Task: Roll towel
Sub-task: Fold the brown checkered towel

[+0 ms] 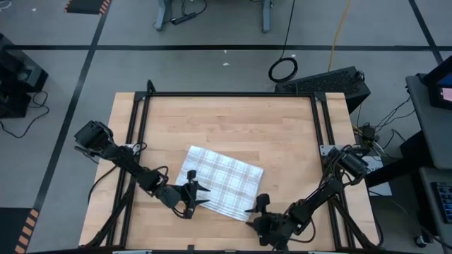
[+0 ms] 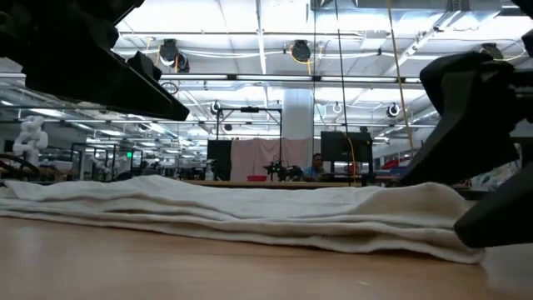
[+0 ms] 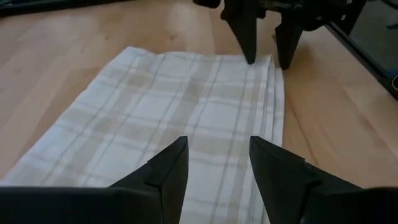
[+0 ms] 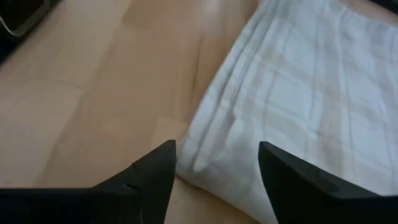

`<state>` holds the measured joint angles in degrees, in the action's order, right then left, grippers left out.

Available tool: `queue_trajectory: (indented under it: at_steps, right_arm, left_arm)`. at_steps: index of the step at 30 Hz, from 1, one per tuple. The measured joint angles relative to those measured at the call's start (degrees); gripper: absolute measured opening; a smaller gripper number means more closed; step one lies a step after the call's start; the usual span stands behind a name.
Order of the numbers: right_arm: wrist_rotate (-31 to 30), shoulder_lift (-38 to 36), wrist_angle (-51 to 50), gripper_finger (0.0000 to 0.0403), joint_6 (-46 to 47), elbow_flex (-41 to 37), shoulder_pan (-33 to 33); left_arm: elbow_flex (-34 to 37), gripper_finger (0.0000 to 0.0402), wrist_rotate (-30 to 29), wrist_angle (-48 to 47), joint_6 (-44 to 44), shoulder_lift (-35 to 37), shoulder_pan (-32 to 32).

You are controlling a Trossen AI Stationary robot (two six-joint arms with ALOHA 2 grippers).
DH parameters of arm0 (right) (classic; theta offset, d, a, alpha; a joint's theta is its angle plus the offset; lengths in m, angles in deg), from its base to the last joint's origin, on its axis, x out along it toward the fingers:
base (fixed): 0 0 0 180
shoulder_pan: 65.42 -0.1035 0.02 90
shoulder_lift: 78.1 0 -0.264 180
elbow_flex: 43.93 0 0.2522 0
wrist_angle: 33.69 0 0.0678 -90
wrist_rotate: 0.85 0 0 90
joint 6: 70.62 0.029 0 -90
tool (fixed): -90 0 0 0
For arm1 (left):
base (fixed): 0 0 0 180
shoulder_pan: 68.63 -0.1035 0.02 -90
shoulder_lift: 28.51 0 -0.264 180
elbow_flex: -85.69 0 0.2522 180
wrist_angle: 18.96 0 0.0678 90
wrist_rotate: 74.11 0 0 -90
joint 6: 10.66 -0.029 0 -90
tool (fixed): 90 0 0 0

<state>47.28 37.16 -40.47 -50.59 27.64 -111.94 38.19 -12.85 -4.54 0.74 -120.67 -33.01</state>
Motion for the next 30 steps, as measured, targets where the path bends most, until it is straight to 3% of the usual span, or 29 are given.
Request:
queue_trajectory:
  at_steps: [6, 11, 18, 23, 30]
  right_arm:
    - [4.54, 0.0, -1.19, 0.0162, 1.92, 0.0, 0.7]
    - [4.66, 0.0, -1.56, 0.0116, 4.93, 0.0, 1.4]
    - [4.86, -0.02, -1.53, 0.0018, 8.48, 0.0, 2.9]
    - [6.21, -1.02, -1.68, 0.0017, 11.56, -0.06, 3.37]
    - [6.26, -5.88, -3.52, 0.0005, 17.4, -0.09, 4.67]
  left_arm:
    - [0.0, 0.0176, -0.01, 0.29, -0.36, 0.0, 0.0]
    - [0.0, 0.0176, -0.02, 1.68, -0.46, 0.0, 0.0]
    - [0.0, 0.0176, -0.03, 7.78, -3.87, 0.0, 0.04]
    - [-1.71, 0.0188, 1.15, 8.33, -4.66, -1.15, 0.08]
    - [-9.1, 0.0271, 4.74, 11.84, -10.73, -11.97, 0.2]
